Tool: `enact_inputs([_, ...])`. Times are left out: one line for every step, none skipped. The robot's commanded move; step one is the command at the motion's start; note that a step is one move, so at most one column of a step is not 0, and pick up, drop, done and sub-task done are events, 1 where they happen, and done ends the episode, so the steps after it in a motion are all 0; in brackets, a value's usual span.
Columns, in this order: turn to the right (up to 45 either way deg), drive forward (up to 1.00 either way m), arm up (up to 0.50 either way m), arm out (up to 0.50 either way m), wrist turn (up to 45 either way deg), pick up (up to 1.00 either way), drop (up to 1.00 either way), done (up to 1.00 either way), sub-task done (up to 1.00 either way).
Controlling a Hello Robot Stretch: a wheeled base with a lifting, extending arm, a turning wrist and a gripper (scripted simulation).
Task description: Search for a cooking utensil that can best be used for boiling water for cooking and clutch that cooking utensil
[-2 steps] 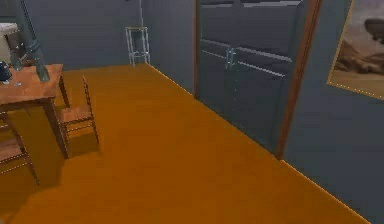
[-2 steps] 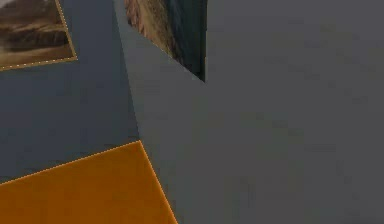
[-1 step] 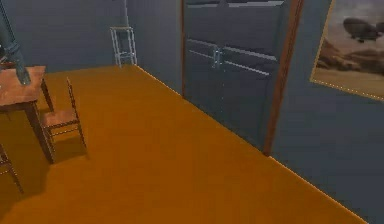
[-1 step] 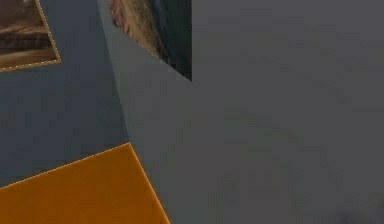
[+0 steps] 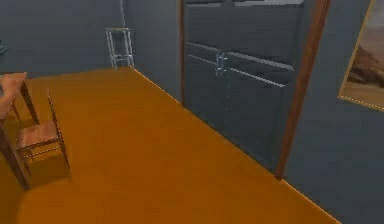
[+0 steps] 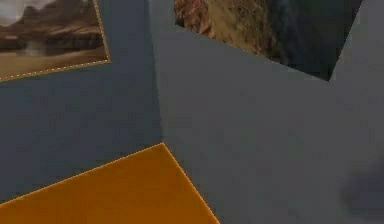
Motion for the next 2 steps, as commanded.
enact_inputs([45.0,0.0,0.0,0.0,0.0,0.0,0.0,0.0,0.0])
enact_inputs([45.0,0.0,0.0,0.0,0.0,0.0,0.0,0.0,0.0])
